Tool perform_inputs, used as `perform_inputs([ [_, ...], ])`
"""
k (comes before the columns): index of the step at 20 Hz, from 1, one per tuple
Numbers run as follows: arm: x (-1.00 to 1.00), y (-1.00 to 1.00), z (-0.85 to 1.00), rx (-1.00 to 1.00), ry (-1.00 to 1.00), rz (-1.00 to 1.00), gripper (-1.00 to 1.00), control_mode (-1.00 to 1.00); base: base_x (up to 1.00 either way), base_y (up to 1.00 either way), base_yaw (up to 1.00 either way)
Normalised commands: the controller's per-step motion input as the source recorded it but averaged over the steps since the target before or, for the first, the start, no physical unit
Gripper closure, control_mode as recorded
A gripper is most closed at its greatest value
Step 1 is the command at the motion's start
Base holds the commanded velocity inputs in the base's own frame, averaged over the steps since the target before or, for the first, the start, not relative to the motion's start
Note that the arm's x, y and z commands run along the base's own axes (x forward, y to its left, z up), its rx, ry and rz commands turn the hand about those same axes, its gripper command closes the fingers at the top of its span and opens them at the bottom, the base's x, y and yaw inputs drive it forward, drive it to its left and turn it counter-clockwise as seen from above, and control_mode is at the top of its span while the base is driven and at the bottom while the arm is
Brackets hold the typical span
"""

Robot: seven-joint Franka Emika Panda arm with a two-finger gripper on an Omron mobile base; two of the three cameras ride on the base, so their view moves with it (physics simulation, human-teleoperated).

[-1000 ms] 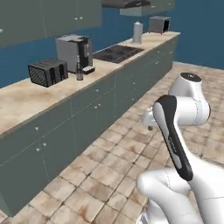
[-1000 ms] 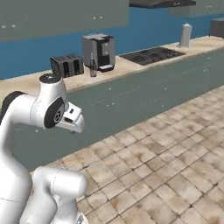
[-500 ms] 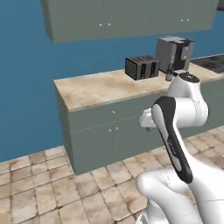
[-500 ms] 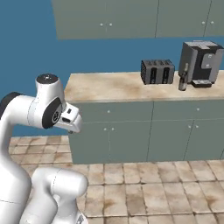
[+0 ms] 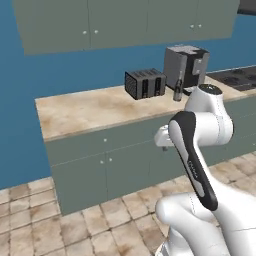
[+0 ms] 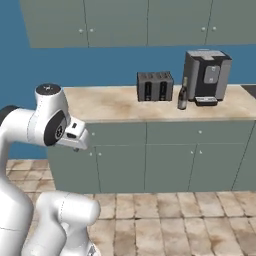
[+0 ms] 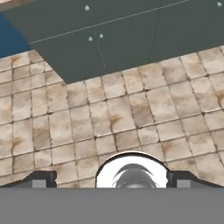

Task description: Place the drinks on the dining counter in a tight cluster.

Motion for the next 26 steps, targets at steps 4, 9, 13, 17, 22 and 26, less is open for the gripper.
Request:
perform_inputs([
  [4, 0.00, 0.00, 0.00, 0.00, 0.00, 0.00, -1.00, 1.00, 0.98, -1.00, -0.19],
  [9, 0.00, 0.00, 0.00, 0.00, 0.00, 0.00, -1.00, 1.00, 1.00, -0.99, -0.21],
  [13, 0.00, 0.00, 0.00, 0.00, 0.00, 0.00, -1.00, 1.00, 1.00, -0.82, -0.15],
  [17, 0.00, 0.00, 0.00, 0.00, 0.00, 0.00, -1.00, 1.00, 1.00, -0.64, 0.04],
  [22, 0.00, 0.00, 0.00, 0.00, 0.00, 0.00, -1.00, 1.00, 0.66, -0.04, 0.18],
  [26, 0.00, 0.00, 0.00, 0.00, 0.00, 0.00, -1.00, 1.00, 0.26, 0.00, 0.31],
])
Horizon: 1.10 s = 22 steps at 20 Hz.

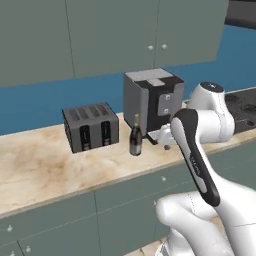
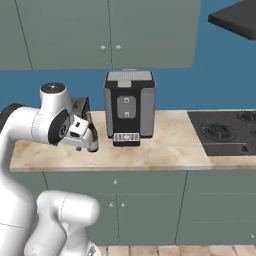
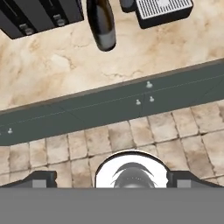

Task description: Place the drinks on the dining counter in a tight cluster.

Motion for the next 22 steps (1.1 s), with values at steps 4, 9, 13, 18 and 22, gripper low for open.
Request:
perform_inputs([
  [4, 0.00, 0.00, 0.00, 0.00, 0.00, 0.00, -1.00, 1.00, 0.57, 0.00, 0.27],
  [9, 0.00, 0.00, 0.00, 0.00, 0.00, 0.00, -1.00, 1.00, 0.85, 0.00, 0.20],
  [13, 0.00, 0.00, 0.00, 0.00, 0.00, 0.00, -1.00, 1.00, 0.78, -0.25, 0.16],
  [18, 0.00, 0.00, 0.00, 0.00, 0.00, 0.00, -1.00, 1.00, 0.43, -0.25, 0.13],
  [22, 0.00, 0.00, 0.00, 0.00, 0.00, 0.00, -1.00, 1.00, 0.00, 0.00, 0.00],
])
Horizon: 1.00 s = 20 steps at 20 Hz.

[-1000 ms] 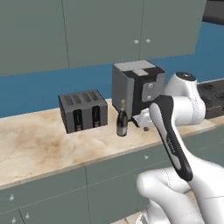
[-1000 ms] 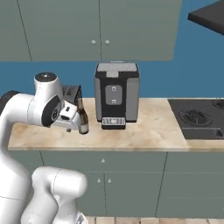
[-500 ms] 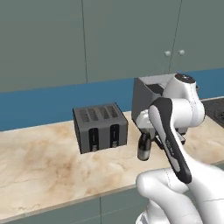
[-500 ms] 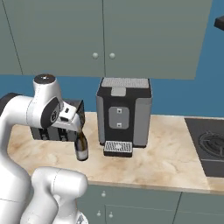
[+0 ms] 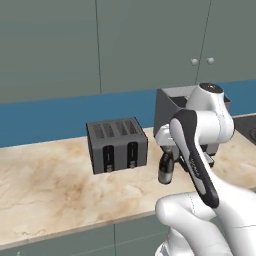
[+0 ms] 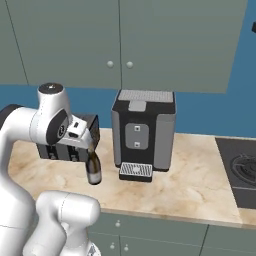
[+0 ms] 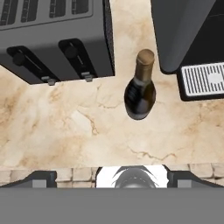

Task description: Place the drinks on the dining counter in a tight cluster.

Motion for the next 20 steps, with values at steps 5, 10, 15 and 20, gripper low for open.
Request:
perform_inputs([
  [5, 0.00, 0.00, 0.00, 0.00, 0.00, 0.00, -1.00, 1.00, 0.00, 0.00, 0.00],
  [10, 0.00, -0.08, 0.00, 0.02, 0.00, 0.00, -1.00, -1.00, 0.00, -0.02, 0.00],
  [15, 0.00, -0.25, 0.00, 0.01, 0.00, 0.00, -1.00, -1.00, 0.00, 0.00, 0.00],
  [20, 0.01, -0.19, -0.18, 0.00, -0.05, 0.00, -1.00, -1.00, 0.00, 0.00, 0.00],
])
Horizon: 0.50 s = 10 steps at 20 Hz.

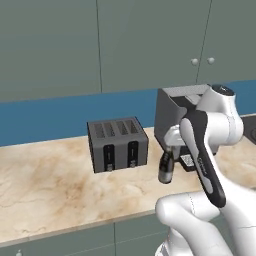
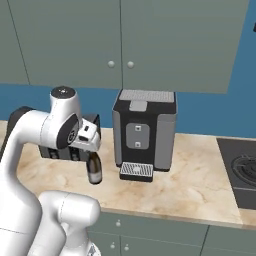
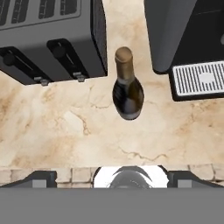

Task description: Place the drinks on the dining counter in a tight cluster.

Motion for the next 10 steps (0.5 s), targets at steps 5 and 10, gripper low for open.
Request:
perform_inputs([
  [5, 0.24, -0.11, -0.43, 0.00, -0.23, 0.01, -1.00, -1.00, 0.00, 0.00, 0.00],
  [10, 0.56, -0.16, -0.24, 0.00, -0.15, 0.00, -1.00, -1.00, 0.00, 0.00, 0.00],
])
